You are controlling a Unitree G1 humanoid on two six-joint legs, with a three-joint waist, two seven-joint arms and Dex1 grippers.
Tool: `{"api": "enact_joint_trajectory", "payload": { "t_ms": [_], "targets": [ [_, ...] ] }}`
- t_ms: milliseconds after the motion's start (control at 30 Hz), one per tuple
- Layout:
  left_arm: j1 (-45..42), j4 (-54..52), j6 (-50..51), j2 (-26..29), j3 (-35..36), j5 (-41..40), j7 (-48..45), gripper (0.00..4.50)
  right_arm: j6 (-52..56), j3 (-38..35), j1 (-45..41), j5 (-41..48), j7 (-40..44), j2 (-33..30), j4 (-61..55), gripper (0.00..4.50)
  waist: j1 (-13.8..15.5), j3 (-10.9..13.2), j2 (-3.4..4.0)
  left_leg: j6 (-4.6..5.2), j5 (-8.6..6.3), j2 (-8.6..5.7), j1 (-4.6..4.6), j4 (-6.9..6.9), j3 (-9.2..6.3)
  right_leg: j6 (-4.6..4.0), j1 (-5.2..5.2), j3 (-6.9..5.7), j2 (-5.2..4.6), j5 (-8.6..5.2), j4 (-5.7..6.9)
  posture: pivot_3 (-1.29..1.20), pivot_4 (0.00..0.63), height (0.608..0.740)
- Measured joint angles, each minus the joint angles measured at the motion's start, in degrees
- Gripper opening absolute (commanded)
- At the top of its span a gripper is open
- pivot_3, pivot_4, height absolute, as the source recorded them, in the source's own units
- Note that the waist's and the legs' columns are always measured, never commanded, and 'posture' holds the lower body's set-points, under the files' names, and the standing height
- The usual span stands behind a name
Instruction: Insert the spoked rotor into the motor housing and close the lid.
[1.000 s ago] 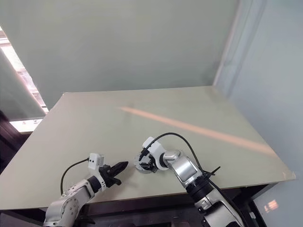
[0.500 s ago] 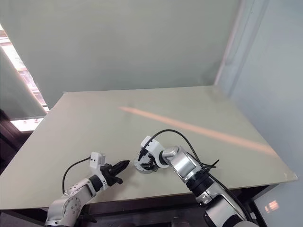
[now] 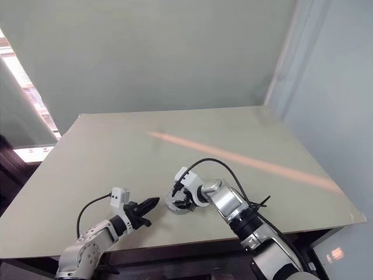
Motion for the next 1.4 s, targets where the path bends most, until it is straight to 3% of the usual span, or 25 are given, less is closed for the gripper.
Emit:
{"api": "enact_joint_trajectory", "payload": {
  "t_ms": [1400],
  "targets": [
    [-0.9,0.2,-0.2,0.7,0.0,0.0,0.0,0.00,-9.9,-1.5,-5.6,-0.6,11.6,-0.8,13.2,3.24,0.1,-0.1,0.10,0.00,-0.01,-0.05,-0.05,0.00,-0.06,0.01,0.03,-0.03,-0.03,-0.01,-0.03,0.00,0.000,0.740]
  ]
}}
